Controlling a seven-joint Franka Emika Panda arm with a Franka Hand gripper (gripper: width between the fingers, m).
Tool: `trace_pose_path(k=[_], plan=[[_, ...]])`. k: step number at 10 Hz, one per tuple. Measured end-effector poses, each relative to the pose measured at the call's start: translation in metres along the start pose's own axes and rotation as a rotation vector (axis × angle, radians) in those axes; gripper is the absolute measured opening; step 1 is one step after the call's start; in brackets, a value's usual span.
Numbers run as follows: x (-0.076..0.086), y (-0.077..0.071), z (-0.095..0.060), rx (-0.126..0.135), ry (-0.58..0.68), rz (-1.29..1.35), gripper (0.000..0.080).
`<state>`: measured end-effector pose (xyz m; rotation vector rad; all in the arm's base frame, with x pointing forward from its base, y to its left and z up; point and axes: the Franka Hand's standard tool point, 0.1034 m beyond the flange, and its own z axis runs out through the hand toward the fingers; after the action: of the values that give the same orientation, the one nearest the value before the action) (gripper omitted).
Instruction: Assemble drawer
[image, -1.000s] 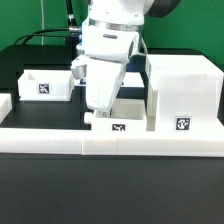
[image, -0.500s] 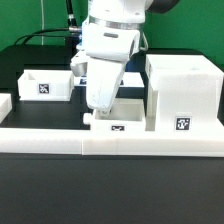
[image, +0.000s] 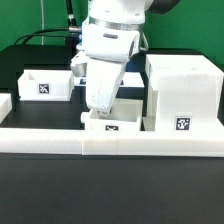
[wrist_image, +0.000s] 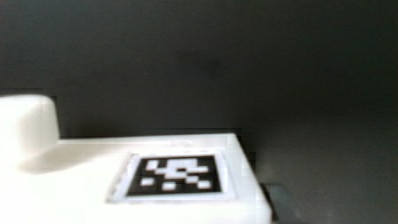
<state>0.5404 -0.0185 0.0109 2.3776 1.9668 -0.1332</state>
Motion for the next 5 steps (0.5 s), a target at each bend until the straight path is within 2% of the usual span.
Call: trace_pose_path(k=[1,2,3,4,5], plan=[[-0.0002,-0.0002,0.0003,0.001,0.0,0.0,0.0069],[-0.0001,-0.0002,0.0003,0.001,0.0,0.0,0.025],[0.001,0.0005,-0.0003,-0.001,0.001,-0.002,0.025],[0.0026,0.0021,-0.0014,-0.004,0.003,-0.004,0.0433],[0.0041,0.0036,-0.0025,-0.007,0.004,-0.005,0.0564]])
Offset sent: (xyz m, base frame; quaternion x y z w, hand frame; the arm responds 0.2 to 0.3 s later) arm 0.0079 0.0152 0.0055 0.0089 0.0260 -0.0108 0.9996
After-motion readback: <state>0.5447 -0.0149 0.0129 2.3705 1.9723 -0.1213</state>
